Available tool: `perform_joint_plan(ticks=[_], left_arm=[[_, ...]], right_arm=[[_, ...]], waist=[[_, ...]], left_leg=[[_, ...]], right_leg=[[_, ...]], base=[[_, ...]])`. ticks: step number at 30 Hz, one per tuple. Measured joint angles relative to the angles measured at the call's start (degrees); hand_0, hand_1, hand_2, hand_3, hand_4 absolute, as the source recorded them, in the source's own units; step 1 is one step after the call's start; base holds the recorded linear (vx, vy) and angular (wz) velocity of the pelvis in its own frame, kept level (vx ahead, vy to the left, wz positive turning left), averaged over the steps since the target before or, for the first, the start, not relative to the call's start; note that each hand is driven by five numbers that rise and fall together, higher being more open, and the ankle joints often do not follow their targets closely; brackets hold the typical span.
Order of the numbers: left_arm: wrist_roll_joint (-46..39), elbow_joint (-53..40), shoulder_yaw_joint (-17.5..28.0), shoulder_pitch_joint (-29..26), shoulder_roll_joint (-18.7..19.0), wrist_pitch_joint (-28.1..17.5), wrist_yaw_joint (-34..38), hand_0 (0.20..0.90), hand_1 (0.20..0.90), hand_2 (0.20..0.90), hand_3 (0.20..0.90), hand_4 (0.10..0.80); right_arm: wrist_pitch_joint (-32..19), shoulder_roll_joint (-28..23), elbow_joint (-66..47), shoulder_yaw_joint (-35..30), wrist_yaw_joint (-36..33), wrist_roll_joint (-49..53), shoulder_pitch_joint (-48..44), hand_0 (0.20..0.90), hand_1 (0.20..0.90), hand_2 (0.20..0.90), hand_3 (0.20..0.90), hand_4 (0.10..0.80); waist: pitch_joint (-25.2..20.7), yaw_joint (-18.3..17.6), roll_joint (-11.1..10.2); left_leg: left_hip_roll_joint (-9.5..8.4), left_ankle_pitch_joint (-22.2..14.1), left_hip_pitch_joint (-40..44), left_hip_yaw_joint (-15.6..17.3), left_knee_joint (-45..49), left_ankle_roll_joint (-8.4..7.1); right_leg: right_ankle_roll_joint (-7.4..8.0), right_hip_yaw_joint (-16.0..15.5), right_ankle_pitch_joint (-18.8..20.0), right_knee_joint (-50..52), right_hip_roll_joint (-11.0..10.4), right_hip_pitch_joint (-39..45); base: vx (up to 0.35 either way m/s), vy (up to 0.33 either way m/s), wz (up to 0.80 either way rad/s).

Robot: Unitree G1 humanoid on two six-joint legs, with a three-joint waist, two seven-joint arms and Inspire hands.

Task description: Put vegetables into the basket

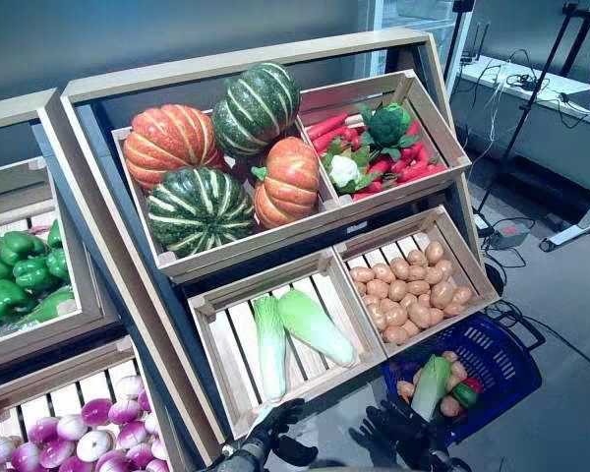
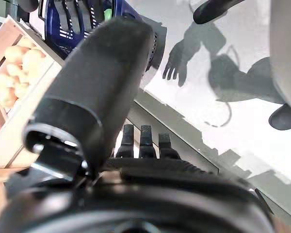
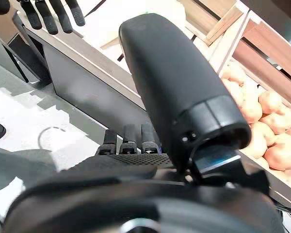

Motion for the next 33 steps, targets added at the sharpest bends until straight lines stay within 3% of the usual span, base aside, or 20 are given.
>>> perform_joint_plan(ticks=[6, 9, 15, 20, 24, 30, 33], left_arm=[[-0.5, 0.0, 0.0, 0.0, 0.3, -3.3, 2.1, 0.9, 0.9, 0.9, 0.9, 0.8], [6.7, -2.4, -0.1, 0.3, 2.3, -6.8, 7.7, 0.9, 0.9, 0.9, 0.9, 0.8], [28.0, -13.4, -0.7, 0.1, 12.7, -9.3, 22.6, 0.9, 0.9, 0.9, 0.9, 0.8], [51.4, -18.4, -1.2, 0.0, 21.7, -9.3, 37.9, 0.9, 0.9, 0.9, 0.9, 0.8], [62.7, -20.6, -3.8, -1.1, 28.0, -7.8, 43.7, 0.9, 0.9, 0.9, 0.9, 0.8], [62.3, -20.2, -7.7, -3.0, 31.6, -1.8, 42.8, 0.9, 0.9, 0.9, 0.9, 0.8], [47.8, -18.5, -8.4, -4.2, 29.9, -0.2, 36.2, 0.9, 0.9, 0.9, 0.9, 0.8]], right_arm=[[0.0, -0.5, 0.0, -0.2, -3.3, -0.3, -0.4, 0.9, 0.9, 0.9, 0.9, 0.8], [0.0, -2.1, -0.2, -0.3, -6.7, -4.5, -1.0, 0.9, 0.9, 0.9, 0.9, 0.8], [-1.6, -7.1, -3.7, 0.5, -9.9, -14.1, -1.4, 0.9, 0.9, 0.9, 0.9, 0.8], [-3.5, -10.5, -4.5, -0.7, -10.9, -13.9, -1.4, 0.9, 0.9, 0.9, 0.9, 0.8], [-3.8, -11.0, -4.4, -1.5, -11.2, -13.8, -1.4, 0.9, 0.9, 0.9, 0.9, 0.8], [-3.8, -11.1, -3.9, -2.6, -11.2, -14.0, -1.7, 0.9, 0.9, 0.9, 0.9, 0.8], [-3.9, -11.2, -3.9, -2.6, -11.3, -13.9, -2.8, 0.9, 0.9, 0.9, 0.9, 0.8]], waist=[[0.9, 0.5, -0.5], [1.7, 0.7, -0.7], [2.5, 1.3, -1.1], [2.4, 2.1, -1.0], [2.4, 2.0, -0.8], [2.2, 0.7, 0.0], [3.1, 0.0, 0.5]], left_leg=[[0.04, 0.3, -0.8, -0.4, 0.0, 0.03], [0.04, 0.3, -0.5, -0.6, 0.0, 0.0], [0.13, 0.7, -0.8, -1.4, 0.0, -0.07], [0.18, 0.8, -0.9, -1.5, 0.0, -0.11], [0.12, 0.9, -0.8, -1.7, 0.0, -0.12], [0.06, 1.0, -0.8, -1.6, 0.0, -0.12], [0.06, 0.9, -2.1, -1.2, 1.4, -0.09]], right_leg=[[-0.05, 0.0, 0.0, 0.0, 0.1, -0.4], [-0.07, 0.0, 0.0, 0.0, 0.1, 0.0], [-0.13, 0.0, -0.1, 0.0, 0.3, 0.2], [-0.15, 0.0, -0.1, 0.0, 0.3, 0.1], [-0.15, 0.0, -0.1, 0.0, 0.3, 0.0], [-0.16, 0.1, -0.1, 0.1, 0.2, 0.0], [-0.31, 0.5, -0.2, 1.4, 0.0, -1.6]], base=[[-0.019, -0.022, 0.03], [0.048, -0.036, 0.05], [0.002, -0.018, 0.05], [0.0, 0.0, 0.0], [0.042, 0.046, 0.03], [0.028, 0.022, 0.0], [-0.169, 0.028, -0.06]])
